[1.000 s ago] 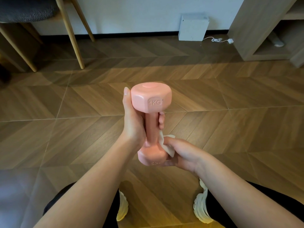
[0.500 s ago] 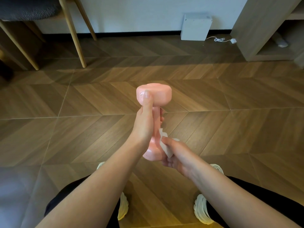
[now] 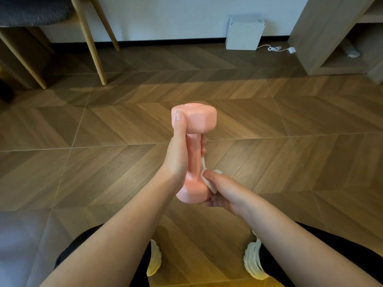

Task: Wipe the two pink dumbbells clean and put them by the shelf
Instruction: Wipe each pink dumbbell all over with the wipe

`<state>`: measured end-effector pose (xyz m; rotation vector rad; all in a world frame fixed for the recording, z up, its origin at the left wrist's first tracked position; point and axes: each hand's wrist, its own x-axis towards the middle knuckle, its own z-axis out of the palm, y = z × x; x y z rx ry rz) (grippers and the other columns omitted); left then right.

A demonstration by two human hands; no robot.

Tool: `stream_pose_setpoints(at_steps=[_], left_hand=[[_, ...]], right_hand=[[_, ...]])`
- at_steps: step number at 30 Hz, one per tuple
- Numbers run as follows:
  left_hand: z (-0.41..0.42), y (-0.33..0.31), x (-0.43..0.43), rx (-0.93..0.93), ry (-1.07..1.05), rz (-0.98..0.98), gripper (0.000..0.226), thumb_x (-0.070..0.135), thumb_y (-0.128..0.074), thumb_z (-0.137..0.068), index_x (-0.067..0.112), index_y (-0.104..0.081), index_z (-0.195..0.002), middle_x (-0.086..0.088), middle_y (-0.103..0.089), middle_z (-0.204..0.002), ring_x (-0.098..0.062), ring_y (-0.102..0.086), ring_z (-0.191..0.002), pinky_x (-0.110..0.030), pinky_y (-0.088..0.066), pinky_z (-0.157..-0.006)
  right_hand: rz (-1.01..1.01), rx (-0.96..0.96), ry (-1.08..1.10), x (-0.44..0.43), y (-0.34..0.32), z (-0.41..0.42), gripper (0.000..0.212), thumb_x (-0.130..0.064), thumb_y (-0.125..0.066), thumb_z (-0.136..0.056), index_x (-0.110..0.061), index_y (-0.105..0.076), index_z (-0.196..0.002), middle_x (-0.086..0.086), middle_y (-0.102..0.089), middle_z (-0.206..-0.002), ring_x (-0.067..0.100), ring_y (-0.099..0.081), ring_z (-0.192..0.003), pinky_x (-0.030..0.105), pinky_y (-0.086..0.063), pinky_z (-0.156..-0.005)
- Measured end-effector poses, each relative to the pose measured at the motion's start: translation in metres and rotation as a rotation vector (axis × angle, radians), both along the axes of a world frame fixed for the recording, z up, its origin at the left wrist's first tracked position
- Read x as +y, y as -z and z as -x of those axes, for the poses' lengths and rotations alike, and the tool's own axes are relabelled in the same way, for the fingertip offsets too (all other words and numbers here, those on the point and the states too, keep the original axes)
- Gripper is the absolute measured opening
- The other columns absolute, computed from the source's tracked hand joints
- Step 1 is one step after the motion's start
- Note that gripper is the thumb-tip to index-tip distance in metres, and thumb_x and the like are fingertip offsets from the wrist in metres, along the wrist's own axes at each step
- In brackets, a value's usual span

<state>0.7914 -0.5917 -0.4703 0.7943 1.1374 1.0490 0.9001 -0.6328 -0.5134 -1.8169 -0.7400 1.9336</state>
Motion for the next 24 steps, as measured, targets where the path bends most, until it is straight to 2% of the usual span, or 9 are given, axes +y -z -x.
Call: stream_pose_setpoints(at_steps=[3,6,9,12,14,19,22,24], left_hand=[[0.001,-0.002,0.001,0.003,0.01,-0.027,0.07,0.073,-0.025,-0.079,0.013,-0.059,-0.088,-0.004,-0.049,-0.066,-0.016,-0.042,-0.059,-0.032,-0.035,-0.062],[0.004,-0.002,0.0,-0.038,0.008,-0.022,0.072,0.074,-0.025,-0.08,0.012,-0.062,-0.086,-0.005,-0.052,-0.064,-0.016,-0.045,-0.057,-0.032,-0.038,-0.061],[0.004,-0.002,-0.001,-0.06,0.026,-0.032,0.073,0.074,-0.025,-0.081,0.012,-0.065,-0.086,-0.006,-0.054,-0.063,-0.017,-0.048,-0.056,-0.032,-0.041,-0.06],[0.004,-0.003,0.0,-0.045,0.027,-0.051,0.072,0.073,-0.024,-0.082,0.013,-0.064,-0.086,-0.006,-0.052,-0.064,-0.017,-0.046,-0.056,-0.034,-0.039,-0.061],[0.006,-0.004,0.0,-0.06,0.035,-0.046,0.076,0.074,-0.023,-0.081,0.01,-0.063,-0.088,-0.007,-0.051,-0.063,-0.018,-0.044,-0.056,-0.035,-0.037,-0.061],[0.008,-0.006,-0.001,-0.096,0.067,-0.03,0.081,0.074,-0.022,-0.081,0.005,-0.061,-0.094,-0.007,-0.05,-0.063,-0.018,-0.044,-0.055,-0.032,-0.038,-0.058],[0.008,-0.004,0.0,-0.048,0.054,-0.03,0.082,0.075,-0.022,-0.08,0.005,-0.062,-0.094,-0.007,-0.05,-0.061,-0.018,-0.043,-0.055,-0.034,-0.038,-0.06],[0.008,-0.003,0.0,-0.038,0.064,-0.042,0.083,0.076,-0.02,-0.08,0.005,-0.062,-0.092,-0.008,-0.048,-0.061,-0.019,-0.042,-0.055,-0.035,-0.037,-0.061]], right_hand=[[0.034,0.137,0.018,0.001,-0.003,-0.007,0.007,-0.022,-0.05,-0.1,-0.018,-0.056,-0.099,0.002,-0.063,-0.087,0.017,-0.058,-0.073,0.036,-0.047,-0.081],[-0.023,0.056,-0.052,0.002,-0.002,-0.007,0.012,-0.03,-0.049,-0.1,-0.021,-0.056,-0.098,-0.002,-0.065,-0.083,0.016,-0.062,-0.07,0.036,-0.045,-0.082],[-0.051,-0.014,-0.096,0.003,0.002,-0.004,0.022,-0.034,-0.044,-0.099,-0.02,-0.059,-0.109,-0.001,-0.063,-0.081,0.016,-0.061,-0.069,0.036,-0.048,-0.078],[-0.008,0.076,-0.066,0.005,0.003,-0.01,0.012,-0.023,-0.045,-0.099,-0.019,-0.056,-0.101,0.0,-0.061,-0.083,0.017,-0.058,-0.074,0.04,-0.047,-0.089],[-0.005,0.11,-0.069,0.006,0.003,-0.012,0.009,-0.023,-0.049,-0.099,-0.02,-0.056,-0.101,0.0,-0.065,-0.086,0.017,-0.062,-0.075,0.042,-0.048,-0.094],[-0.048,0.039,-0.095,0.005,0.005,-0.009,0.011,-0.028,-0.047,-0.099,-0.02,-0.054,-0.094,-0.002,-0.062,-0.077,0.018,-0.06,-0.072,0.047,-0.05,-0.097],[0.002,0.169,-0.079,0.006,0.005,-0.013,0.01,-0.019,-0.047,-0.098,-0.017,-0.056,-0.103,0.001,-0.061,-0.086,0.016,-0.058,-0.075,0.041,-0.05,-0.087],[0.005,0.203,-0.102,0.006,0.008,-0.015,0.016,-0.022,-0.052,-0.097,-0.017,-0.059,-0.111,0.001,-0.064,-0.092,0.015,-0.062,-0.078,0.035,-0.052,-0.082]])
